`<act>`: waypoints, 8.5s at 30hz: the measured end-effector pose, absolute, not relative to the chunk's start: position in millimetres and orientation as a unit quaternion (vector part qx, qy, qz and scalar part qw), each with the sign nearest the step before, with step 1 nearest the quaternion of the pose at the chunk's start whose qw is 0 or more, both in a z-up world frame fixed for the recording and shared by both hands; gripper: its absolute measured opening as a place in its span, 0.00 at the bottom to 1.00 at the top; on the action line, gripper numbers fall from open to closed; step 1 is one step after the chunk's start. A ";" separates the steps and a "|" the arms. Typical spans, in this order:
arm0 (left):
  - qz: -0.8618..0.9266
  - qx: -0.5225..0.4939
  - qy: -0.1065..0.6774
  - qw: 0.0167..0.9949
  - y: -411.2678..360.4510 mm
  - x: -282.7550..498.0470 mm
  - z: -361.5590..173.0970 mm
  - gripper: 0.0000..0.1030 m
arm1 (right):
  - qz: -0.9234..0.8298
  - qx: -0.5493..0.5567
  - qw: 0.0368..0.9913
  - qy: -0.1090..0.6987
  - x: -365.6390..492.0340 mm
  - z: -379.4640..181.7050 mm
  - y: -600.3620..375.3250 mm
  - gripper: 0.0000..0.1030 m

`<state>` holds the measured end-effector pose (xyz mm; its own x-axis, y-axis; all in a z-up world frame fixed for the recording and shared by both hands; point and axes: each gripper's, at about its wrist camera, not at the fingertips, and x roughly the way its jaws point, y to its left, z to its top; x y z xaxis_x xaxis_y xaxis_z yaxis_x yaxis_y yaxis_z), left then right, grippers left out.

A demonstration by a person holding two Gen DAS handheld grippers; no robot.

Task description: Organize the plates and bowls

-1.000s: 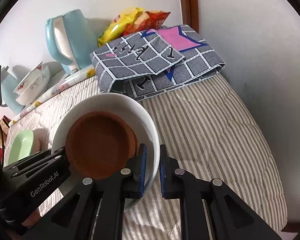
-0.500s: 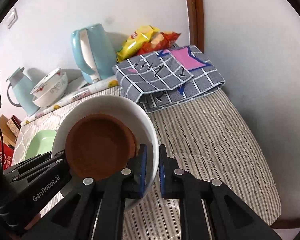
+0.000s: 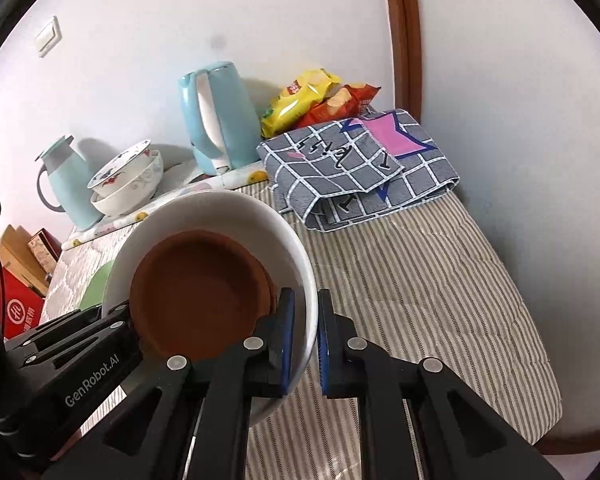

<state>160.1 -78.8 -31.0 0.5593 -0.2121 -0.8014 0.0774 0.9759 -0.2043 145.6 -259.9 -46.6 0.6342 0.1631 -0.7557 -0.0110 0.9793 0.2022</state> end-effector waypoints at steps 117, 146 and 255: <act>0.048 -0.158 0.514 0.842 135.1 203.4 -117.2 0.14 | 0.196 0.037 0.835 0.512 240.7 -128.2 -40.8 0.11; 0.053 -0.159 0.487 0.857 139.6 151.0 -77.5 0.30 | 0.189 0.024 0.847 0.496 187.8 -94.5 -69.1 0.39; 0.003 -0.100 0.390 0.915 36.4 4.7 15.8 0.85 | 0.034 0.008 0.923 0.382 -1.0 11.7 -187.5 0.96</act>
<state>4.7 36.4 15.8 0.6955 -0.0726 -0.7149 -0.0830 0.9801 -0.1803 -1.0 -187.5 11.7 0.7053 0.0692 -0.7055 -0.0576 0.9975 0.0403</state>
